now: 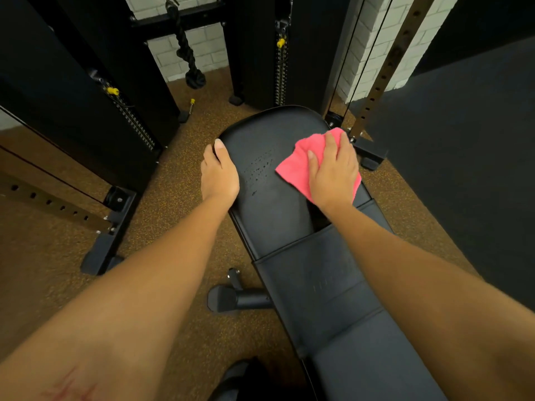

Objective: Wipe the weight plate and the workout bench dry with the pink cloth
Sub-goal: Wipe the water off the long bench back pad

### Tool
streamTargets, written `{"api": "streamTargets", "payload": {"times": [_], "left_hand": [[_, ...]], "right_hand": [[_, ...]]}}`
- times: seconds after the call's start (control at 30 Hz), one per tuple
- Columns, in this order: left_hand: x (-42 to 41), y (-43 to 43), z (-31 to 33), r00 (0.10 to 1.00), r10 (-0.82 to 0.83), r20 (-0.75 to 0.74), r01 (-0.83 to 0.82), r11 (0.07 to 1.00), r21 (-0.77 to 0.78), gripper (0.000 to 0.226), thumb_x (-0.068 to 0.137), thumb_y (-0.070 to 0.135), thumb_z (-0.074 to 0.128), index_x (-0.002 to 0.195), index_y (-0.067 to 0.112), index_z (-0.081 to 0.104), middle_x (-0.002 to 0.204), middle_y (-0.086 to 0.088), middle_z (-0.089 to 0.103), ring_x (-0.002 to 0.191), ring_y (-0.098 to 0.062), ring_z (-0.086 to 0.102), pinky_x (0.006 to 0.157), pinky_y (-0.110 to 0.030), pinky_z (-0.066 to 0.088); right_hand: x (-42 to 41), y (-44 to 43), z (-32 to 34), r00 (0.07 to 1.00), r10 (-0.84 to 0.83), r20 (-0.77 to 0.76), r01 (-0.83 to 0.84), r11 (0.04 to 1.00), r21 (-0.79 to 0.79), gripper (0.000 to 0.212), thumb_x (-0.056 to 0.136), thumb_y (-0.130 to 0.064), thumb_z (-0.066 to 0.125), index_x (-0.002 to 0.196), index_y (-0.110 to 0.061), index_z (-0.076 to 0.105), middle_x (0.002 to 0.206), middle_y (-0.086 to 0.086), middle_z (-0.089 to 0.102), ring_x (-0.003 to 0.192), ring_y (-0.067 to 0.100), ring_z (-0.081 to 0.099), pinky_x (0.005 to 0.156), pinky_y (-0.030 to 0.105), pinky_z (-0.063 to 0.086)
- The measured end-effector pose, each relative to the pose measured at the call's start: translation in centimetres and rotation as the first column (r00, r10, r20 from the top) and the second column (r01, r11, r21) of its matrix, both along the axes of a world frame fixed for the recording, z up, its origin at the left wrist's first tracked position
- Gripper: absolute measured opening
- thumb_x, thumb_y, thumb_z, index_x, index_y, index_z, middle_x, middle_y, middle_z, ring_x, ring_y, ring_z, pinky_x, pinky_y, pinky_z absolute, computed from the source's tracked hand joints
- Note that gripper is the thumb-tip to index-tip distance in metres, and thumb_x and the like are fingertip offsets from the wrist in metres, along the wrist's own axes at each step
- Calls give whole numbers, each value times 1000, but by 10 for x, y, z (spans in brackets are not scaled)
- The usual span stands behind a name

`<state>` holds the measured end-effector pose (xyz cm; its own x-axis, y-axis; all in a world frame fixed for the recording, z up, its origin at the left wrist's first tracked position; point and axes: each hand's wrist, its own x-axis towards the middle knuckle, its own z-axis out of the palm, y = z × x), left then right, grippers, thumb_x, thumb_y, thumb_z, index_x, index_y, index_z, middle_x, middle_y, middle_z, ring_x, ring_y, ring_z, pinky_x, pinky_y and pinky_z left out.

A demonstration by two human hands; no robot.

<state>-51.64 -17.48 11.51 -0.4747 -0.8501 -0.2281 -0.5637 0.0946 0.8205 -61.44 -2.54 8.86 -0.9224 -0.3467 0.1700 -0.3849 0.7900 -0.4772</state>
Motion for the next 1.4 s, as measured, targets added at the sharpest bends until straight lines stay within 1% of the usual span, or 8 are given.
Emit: {"api": "streamTargets", "payload": {"times": [0.27,0.4,0.57,0.67,0.8,1.03,1.17,1.4], "left_hand": [[32,33,39,993,-106,-53,87,953,-290,49,96,26,46,141,15,33,145,-7,30,128,-21,39,108,-35,32],[29,87,57,967,-201,-157,188,978,-91,35,91,22,53,126,14,53,125,-7,48,107,-18,53,101,-36,40],[27,143,66,931,-340,-131,364,859,359,71,80,63,33,141,26,34,146,-8,33,135,-27,31,111,-47,27],[24,138,65,946,-271,-177,319,874,366,71,83,59,33,146,30,19,154,-2,17,140,-24,18,113,-43,21],[28,128,62,972,-165,-168,201,953,228,60,82,63,45,137,43,32,135,2,37,123,-18,44,103,-36,38],[34,96,52,975,-99,-198,123,986,113,55,77,62,56,119,28,54,112,0,55,98,-9,56,94,-26,42],[37,85,44,979,-171,-113,138,957,-254,37,89,39,57,115,13,53,106,-3,42,95,-18,48,78,-15,30],[32,79,-5,870,-282,404,493,498,-714,53,95,39,35,143,17,34,145,-20,35,132,-44,33,107,-54,28]], "right_hand": [[9,24,38,932,-208,296,327,833,-446,59,93,-29,55,142,-9,30,140,13,38,129,25,37,105,32,29],[52,21,49,875,-179,449,434,700,-568,60,80,-29,72,128,-10,41,117,9,49,105,17,49,90,20,36],[101,17,67,713,157,684,533,513,-673,20,91,-37,55,103,-22,48,102,2,60,91,19,61,77,37,50],[113,20,76,612,326,720,566,455,-687,30,88,-40,55,108,-17,52,97,-1,65,83,12,63,74,34,50],[111,23,75,470,476,743,656,375,-655,39,88,-44,52,111,-13,61,108,7,69,102,21,66,89,40,51],[101,25,66,547,460,699,307,667,-679,49,99,-47,25,102,-25,69,109,-5,68,107,7,59,99,29,41],[80,26,43,882,197,428,-26,927,-374,44,98,-43,30,113,-23,67,125,-8,53,126,15,41,110,37,26],[38,48,-2,979,202,19,-202,962,183,65,95,-47,12,148,-11,21,157,11,13,145,31,4,115,40,-3]]}}
